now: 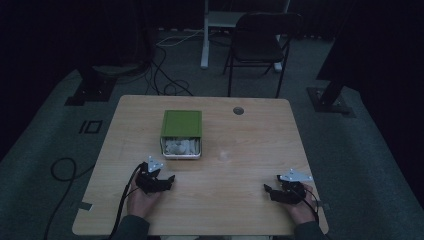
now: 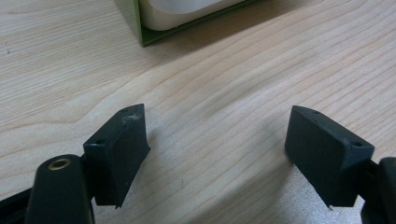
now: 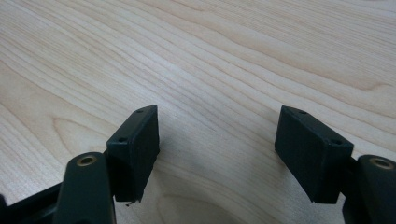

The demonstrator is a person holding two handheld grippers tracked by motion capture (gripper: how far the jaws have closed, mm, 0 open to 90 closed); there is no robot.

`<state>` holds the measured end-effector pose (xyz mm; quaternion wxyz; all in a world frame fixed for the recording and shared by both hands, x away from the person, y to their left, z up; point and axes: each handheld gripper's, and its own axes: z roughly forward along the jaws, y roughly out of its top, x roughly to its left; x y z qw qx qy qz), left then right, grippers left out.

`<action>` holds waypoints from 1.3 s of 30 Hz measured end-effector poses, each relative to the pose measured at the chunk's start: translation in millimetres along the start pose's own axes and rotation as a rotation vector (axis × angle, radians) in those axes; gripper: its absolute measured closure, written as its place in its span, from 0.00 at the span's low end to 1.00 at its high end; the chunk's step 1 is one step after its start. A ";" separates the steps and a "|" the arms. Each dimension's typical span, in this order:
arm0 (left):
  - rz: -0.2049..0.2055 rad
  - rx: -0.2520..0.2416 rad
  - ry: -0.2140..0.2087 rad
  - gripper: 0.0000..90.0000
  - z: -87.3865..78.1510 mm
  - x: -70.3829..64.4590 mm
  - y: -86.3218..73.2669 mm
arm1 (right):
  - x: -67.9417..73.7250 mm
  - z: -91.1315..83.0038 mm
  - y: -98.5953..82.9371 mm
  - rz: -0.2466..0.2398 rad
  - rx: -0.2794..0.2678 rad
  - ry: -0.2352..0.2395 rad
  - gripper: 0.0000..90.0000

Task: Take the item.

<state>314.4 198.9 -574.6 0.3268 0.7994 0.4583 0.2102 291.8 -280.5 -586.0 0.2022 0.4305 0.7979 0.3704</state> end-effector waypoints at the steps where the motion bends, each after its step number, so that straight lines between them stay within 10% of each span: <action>1: 0.000 0.001 0.000 0.26 -0.2 -0.1 0.0 | 0.0 0.0 0.0 0.000 0.000 0.000 0.34; 14: 0.023 -0.007 -0.036 0.58 -12.3 -6.8 3.9 | 0.0 0.0 0.0 0.000 0.000 0.000 0.34; 39: 0.133 -0.043 -0.090 0.62 -9.6 -24.6 33.2 | 0.1 0.0 0.1 0.001 0.001 -0.001 0.34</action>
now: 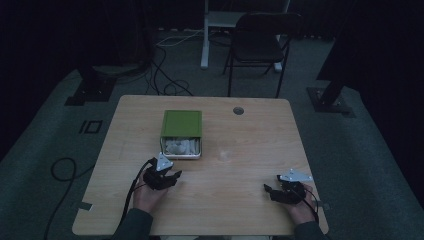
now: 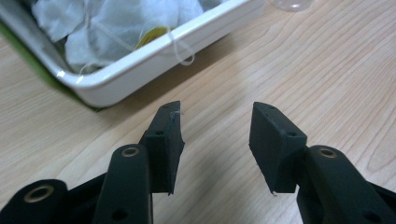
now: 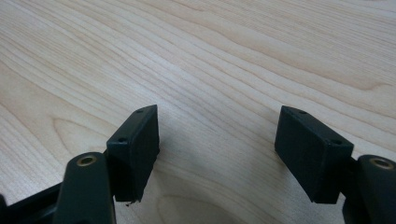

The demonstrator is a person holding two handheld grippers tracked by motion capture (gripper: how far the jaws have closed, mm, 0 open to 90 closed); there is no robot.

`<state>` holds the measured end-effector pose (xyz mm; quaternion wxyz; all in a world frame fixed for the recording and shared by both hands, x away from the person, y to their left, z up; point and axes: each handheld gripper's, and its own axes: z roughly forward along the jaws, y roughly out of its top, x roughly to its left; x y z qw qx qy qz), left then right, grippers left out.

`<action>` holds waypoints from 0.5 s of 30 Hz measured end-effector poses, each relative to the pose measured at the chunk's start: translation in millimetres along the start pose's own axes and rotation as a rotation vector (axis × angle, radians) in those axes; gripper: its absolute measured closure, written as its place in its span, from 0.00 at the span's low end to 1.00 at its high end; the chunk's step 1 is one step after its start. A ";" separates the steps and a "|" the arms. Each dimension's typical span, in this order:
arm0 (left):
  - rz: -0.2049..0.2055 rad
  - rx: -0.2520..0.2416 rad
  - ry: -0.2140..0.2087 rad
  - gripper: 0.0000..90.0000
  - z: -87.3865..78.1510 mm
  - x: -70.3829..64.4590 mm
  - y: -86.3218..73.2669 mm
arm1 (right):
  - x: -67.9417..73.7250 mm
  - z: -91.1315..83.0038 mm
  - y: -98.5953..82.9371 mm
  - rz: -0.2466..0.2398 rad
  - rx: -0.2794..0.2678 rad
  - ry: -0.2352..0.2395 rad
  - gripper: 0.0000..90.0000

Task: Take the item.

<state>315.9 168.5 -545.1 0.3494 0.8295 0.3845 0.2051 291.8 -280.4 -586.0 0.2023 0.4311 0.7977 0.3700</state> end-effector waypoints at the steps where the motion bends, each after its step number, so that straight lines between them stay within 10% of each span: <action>1: 0.006 0.005 0.002 0.63 1.2 -0.4 1.9 | 0.0 0.0 0.0 0.000 0.000 0.000 0.34; 15: 0.057 -0.054 0.013 0.64 4.5 -6.4 22.0 | 0.0 0.0 0.0 0.000 0.000 0.000 0.34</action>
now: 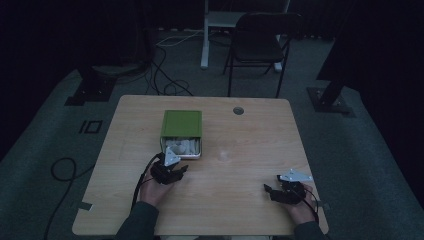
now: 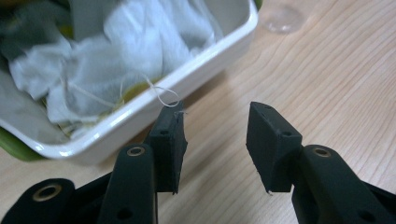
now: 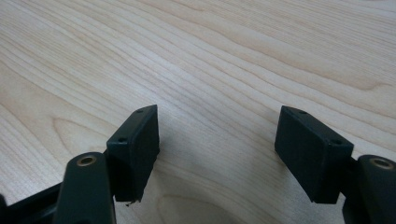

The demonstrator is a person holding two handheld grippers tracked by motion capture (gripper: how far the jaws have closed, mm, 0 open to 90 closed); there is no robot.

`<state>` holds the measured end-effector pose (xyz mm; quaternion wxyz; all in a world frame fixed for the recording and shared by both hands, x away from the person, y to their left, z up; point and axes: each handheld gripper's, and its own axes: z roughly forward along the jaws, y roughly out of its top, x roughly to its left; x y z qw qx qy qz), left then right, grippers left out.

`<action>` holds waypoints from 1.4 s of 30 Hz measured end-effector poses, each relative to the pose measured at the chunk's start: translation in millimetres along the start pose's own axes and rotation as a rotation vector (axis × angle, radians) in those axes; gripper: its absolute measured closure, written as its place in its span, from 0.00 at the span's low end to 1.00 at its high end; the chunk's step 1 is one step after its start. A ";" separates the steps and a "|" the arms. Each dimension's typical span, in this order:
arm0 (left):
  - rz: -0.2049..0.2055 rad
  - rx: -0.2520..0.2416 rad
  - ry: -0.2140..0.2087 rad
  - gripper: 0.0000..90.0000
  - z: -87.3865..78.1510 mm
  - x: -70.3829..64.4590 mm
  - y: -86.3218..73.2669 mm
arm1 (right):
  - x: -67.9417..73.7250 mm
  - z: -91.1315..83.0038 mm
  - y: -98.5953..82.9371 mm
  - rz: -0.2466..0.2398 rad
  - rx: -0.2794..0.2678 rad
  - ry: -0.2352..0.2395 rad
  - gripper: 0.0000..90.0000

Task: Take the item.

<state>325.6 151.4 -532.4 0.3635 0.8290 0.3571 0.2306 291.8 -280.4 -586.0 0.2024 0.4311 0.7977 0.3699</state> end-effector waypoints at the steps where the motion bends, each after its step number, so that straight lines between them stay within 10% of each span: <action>1: -0.003 -0.008 0.001 0.63 -0.9 0.1 1.0 | 0.0 0.0 0.0 0.000 0.000 0.000 0.34; 25: -0.048 -0.007 0.007 0.51 16.1 14.1 17.4 | 0.2 0.0 0.0 0.002 0.000 -0.002 0.34; 42: -0.120 -0.017 -0.072 0.54 8.6 15.5 11.4 | 0.1 0.0 0.0 0.001 0.000 -0.001 0.34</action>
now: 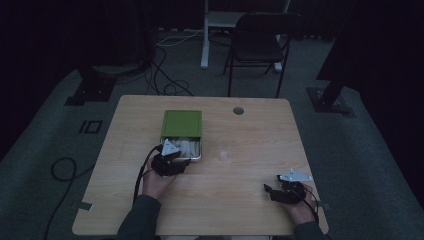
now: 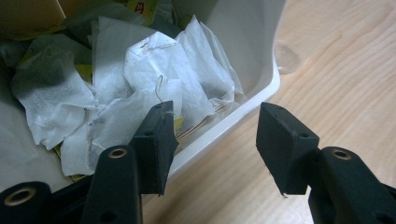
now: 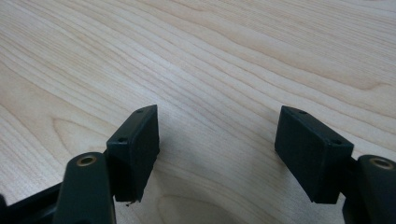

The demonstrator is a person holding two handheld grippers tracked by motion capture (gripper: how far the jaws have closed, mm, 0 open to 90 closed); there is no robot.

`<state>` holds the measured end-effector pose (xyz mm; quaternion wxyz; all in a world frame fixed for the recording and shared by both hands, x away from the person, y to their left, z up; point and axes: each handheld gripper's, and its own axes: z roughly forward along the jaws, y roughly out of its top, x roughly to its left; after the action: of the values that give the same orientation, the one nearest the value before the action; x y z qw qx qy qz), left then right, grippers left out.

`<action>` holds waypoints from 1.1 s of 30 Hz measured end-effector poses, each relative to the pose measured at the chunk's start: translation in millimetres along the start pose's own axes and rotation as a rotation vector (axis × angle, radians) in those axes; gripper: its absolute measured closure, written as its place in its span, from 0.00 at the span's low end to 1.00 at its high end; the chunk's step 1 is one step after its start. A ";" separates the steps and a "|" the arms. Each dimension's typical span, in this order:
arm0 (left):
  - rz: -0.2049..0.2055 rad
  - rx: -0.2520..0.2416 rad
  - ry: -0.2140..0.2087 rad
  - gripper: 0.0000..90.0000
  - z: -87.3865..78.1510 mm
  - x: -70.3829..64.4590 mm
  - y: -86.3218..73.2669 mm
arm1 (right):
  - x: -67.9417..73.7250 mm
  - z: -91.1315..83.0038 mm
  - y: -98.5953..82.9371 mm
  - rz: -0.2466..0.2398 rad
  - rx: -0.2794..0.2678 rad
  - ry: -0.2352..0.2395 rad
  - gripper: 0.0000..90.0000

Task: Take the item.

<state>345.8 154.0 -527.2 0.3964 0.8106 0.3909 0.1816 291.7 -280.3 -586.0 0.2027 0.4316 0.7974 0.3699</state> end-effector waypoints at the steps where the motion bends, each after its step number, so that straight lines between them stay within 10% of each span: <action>1: 0.003 0.002 -0.002 0.54 -2.1 -1.3 -1.7 | 0.0 0.0 0.0 0.000 0.000 0.000 0.34; 15: 0.020 0.022 -0.044 0.57 -21.0 -24.5 -24.0 | 0.2 0.1 -0.1 0.001 -0.001 -0.001 0.34; 33: 0.048 -0.042 -0.015 0.64 -31.9 -22.9 7.3 | 0.2 0.0 0.0 0.001 0.000 -0.002 0.34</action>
<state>315.7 149.4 -501.3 0.4118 0.8127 0.3644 0.1930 291.5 -280.2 -586.0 0.2035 0.4323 0.7969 0.3697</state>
